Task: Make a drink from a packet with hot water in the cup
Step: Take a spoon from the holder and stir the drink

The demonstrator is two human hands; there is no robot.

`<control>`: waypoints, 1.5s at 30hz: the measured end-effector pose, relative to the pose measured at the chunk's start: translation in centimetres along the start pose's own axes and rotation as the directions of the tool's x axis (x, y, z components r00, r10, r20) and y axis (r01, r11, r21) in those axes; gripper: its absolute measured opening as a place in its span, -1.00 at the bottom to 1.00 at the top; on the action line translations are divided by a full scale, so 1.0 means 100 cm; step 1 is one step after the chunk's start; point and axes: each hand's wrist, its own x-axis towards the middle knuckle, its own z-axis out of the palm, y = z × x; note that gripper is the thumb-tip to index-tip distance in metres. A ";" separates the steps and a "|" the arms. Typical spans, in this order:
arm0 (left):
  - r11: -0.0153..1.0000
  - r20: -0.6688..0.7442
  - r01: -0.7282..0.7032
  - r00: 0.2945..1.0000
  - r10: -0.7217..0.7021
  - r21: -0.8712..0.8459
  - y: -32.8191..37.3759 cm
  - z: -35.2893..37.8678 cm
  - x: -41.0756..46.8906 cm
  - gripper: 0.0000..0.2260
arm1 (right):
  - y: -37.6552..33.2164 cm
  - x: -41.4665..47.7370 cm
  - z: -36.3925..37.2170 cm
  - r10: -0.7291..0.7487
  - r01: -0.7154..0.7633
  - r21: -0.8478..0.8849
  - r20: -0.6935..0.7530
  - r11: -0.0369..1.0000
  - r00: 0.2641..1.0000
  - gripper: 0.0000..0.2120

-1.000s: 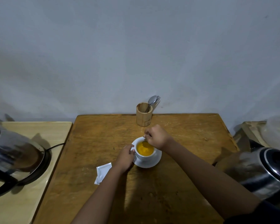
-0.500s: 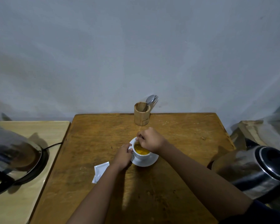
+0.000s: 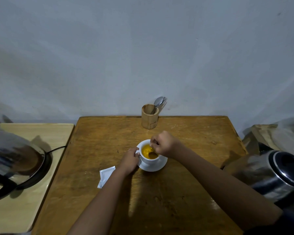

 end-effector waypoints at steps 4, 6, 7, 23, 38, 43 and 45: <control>1.000 0.013 0.007 1.000 -0.007 0.012 -0.004 0.001 0.004 -0.77 | -0.006 0.002 0.009 -0.056 0.058 0.038 -0.048 0.998 0.997 -0.76; 1.000 0.016 0.011 1.000 -0.012 0.018 -0.005 0.000 0.004 -0.78 | -0.010 0.005 0.011 -0.060 0.063 0.042 -0.070 0.997 0.996 -0.76; 1.000 0.014 0.010 1.000 -0.010 0.020 -0.005 0.000 0.004 -0.77 | -0.011 0.006 0.011 -0.057 0.061 0.048 -0.083 0.997 0.995 -0.76; 0.999 -0.026 -0.027 0.999 0.028 0.021 0.000 0.002 -0.001 -0.71 | 0.001 -0.005 0.006 0.017 -0.012 0.082 -0.062 0.997 0.998 -0.78; 0.997 -0.018 -0.061 0.998 0.062 0.038 -0.002 0.001 0.002 -0.71 | 0.002 0.002 0.014 0.094 -0.074 0.109 -0.198 0.991 0.976 -0.78; 0.997 -0.026 -0.066 0.997 0.067 0.036 -0.004 0.002 0.002 -0.73 | 0.003 -0.007 0.015 0.035 -0.023 0.062 -0.206 0.998 0.978 -0.80; 0.998 -0.030 -0.059 0.998 0.060 0.038 -0.003 0.002 0.002 -0.73 | 0.000 -0.008 0.018 -0.001 0.015 0.062 -0.215 0.998 0.977 -0.80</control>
